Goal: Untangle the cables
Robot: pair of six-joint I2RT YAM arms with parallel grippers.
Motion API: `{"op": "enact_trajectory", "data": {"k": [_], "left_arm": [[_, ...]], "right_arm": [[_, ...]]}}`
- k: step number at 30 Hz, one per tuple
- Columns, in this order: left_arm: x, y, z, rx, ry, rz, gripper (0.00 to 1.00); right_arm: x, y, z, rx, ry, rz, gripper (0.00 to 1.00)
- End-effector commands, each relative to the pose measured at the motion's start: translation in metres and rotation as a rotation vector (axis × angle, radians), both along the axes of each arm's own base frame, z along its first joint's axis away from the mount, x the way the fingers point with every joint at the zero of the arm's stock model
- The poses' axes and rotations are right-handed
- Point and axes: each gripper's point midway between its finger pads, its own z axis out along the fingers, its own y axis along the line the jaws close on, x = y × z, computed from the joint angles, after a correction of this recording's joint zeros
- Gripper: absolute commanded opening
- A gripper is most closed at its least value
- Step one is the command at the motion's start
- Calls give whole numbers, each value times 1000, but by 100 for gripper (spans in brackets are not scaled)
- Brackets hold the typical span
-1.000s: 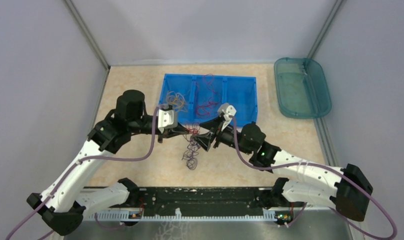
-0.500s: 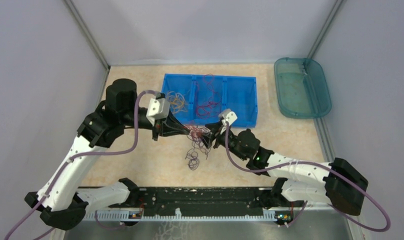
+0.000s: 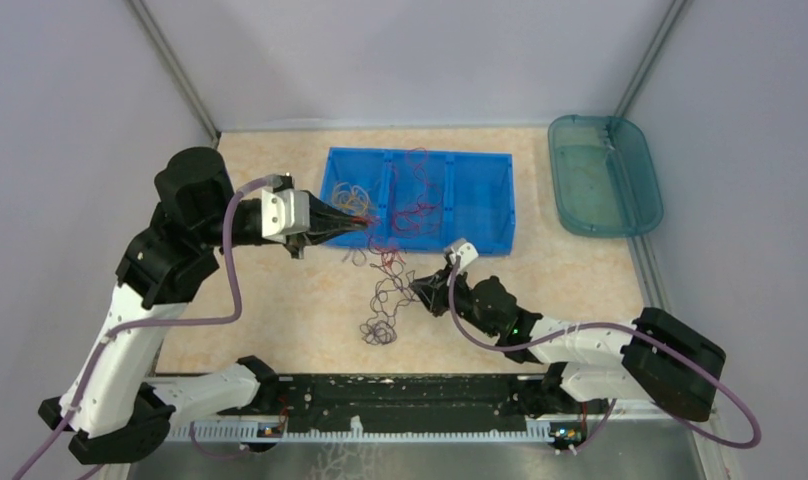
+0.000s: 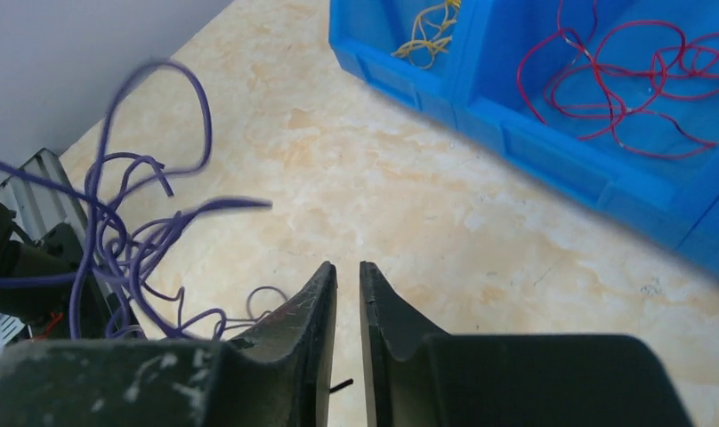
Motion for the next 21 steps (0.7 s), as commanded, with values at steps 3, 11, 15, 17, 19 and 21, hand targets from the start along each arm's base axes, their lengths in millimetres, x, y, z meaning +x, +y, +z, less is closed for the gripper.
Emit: {"op": "enact_trajectory", "data": {"k": [3,11,15,17,19,21], "left_arm": [[15,8,48,-101,-211,102,0],[3,2,25,-66,-114,29,0],[-2,-1,2,-32,-37,-9,0],[-1,-2,-8,-16,-14,-11,0],[1,-2,-19,-1,8,-3,0],[2,-3,-29,12,26,2,0]], "right_arm": [[-9,-3,12,110,16,-2,24],[-8,-14,100,140,-206,6,58],[-20,-23,179,216,-368,37,74],[-26,-21,212,221,-422,73,75],[-32,-18,239,238,-454,109,75],[-40,-14,261,272,-486,155,76]]}}
